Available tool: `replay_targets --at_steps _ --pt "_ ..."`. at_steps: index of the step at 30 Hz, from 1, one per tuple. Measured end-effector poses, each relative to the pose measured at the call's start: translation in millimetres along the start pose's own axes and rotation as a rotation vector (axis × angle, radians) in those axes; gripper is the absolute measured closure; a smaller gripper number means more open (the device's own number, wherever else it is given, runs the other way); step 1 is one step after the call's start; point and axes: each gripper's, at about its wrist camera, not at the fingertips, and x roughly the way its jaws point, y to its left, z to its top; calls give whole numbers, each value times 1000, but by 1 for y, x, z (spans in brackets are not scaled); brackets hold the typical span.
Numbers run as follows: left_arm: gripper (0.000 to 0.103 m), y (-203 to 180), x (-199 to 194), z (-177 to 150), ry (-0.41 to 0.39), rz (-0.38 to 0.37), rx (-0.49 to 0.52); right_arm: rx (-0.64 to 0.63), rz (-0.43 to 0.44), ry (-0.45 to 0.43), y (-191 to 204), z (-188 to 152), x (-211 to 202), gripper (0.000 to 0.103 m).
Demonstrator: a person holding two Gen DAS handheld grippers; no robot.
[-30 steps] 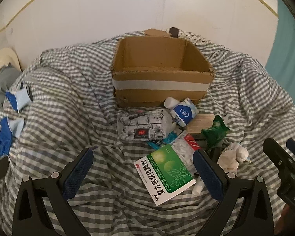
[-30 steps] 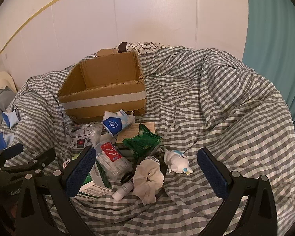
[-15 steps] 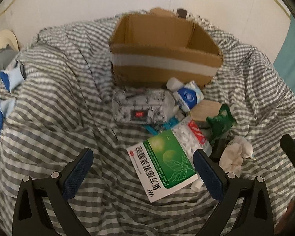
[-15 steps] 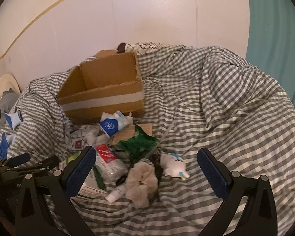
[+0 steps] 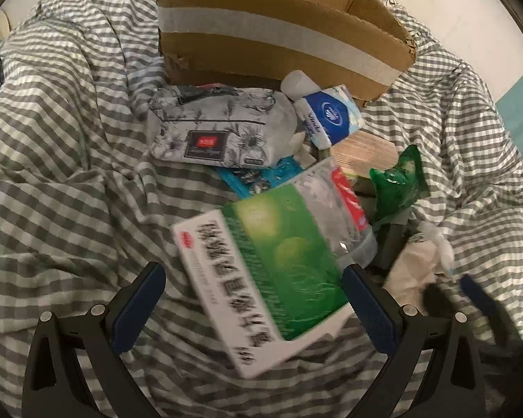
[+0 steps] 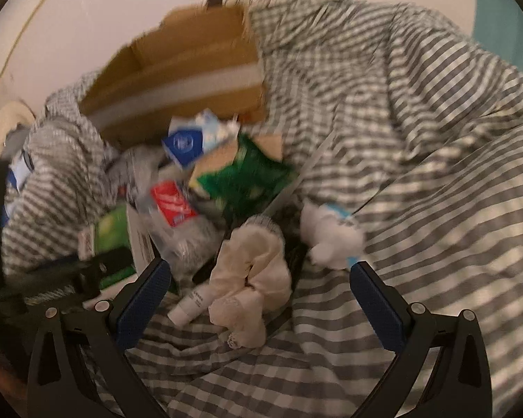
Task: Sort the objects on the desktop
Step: 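Grasp the green medicine box with left tool while right tool grasps white cloth, then carry both items into the cardboard box and open both tools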
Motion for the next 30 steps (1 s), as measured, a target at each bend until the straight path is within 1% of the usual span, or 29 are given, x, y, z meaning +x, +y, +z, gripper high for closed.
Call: replay_targets --at_steps 3,5,6,7,8,9,10,11,12,13,14,15,16,17,19,21,23,26,27,30 --pt "0 -1 2 3 7 -4 5 -15 -9 43 2 -1 14 12" --pt "0 -2 10 4 10 18 18 -23 -10 80 3 -3 24 22" --pt "0 -1 16 4 18 33 20 -25 1 108 4 -4 31 32" --pt "0 1 23 3 28 49 21 -27 6 131 5 -4 36 38" --pt "0 4 29 2 35 53 22 -27 1 152 5 -6 41 40" --pt "0 7 34 0 44 53 21 -25 -7 164 4 -6 44 45" --pt "1 12 39 -2 58 46 14 -21 -14 173 3 -6 46 49" --pt "8 14 41 -3 63 37 7 -16 -13 177 3 -7 46 57" --pt "11 18 42 -4 74 17 -7 -7 -14 181 2 -7 46 63" --pt "12 20 41 -5 73 4 -10 2 -10 180 0 -7 46 69" --pt "13 19 38 -6 70 -3 -8 12 -1 173 -2 -7 43 72" --pt "13 20 34 -6 60 -9 0 19 11 160 -2 -7 40 79" --pt "14 21 29 -7 44 -7 14 23 22 143 -2 -7 36 82" --pt "14 21 23 -7 26 -2 27 21 25 125 -1 -7 30 82" --pt "14 24 7 -7 -15 -3 51 8 0 78 4 -7 13 82" --pt "14 26 -8 -4 -51 -7 54 2 -4 43 8 -6 -2 82" --pt "14 30 -27 -1 -106 -8 57 6 7 8 11 -2 -18 82" --pt "14 32 -64 5 -218 2 74 -8 14 -50 24 11 -45 82" --pt "14 33 -73 12 -249 5 82 -25 15 -76 29 16 -59 82" --pt "14 32 -94 23 -320 4 93 -49 30 -125 41 28 -81 82"
